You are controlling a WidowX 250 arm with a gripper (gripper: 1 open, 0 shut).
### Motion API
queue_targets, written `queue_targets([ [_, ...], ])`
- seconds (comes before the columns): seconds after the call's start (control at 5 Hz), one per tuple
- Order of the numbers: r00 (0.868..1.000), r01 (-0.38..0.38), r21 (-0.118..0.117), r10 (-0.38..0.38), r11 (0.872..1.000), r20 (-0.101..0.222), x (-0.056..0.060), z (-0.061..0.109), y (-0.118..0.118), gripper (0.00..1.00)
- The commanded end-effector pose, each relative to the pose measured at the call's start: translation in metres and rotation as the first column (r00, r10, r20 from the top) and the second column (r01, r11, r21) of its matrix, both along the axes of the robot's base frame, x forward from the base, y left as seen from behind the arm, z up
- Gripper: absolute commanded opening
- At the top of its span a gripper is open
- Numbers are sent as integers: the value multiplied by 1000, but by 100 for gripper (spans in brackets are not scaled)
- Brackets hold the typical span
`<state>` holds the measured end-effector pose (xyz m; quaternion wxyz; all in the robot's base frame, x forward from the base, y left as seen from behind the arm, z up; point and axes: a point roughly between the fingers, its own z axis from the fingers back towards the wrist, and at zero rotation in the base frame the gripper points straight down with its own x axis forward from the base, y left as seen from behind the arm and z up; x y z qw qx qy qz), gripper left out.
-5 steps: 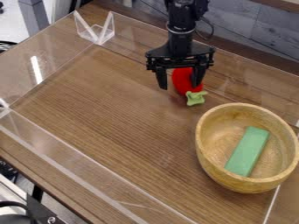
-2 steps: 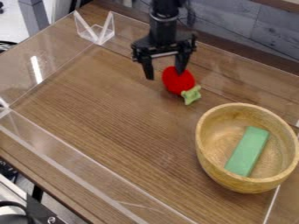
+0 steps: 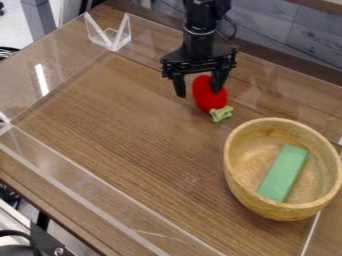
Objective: Move the red fruit to the right
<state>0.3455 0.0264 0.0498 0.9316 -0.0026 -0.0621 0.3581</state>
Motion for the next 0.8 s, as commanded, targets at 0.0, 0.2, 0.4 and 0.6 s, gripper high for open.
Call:
queue_targets([
  [0.0, 996, 84, 6, -84, 996, 27, 1, 17, -4, 100],
  [0.2, 995, 99, 5, -99, 995, 16, 1, 20, 4, 100],
  [0.4, 994, 111, 1, -111, 994, 8, 2, 23, 12, 100],
  [0.6, 997, 73, -3, -73, 997, 15, 9, 34, 15, 100],
])
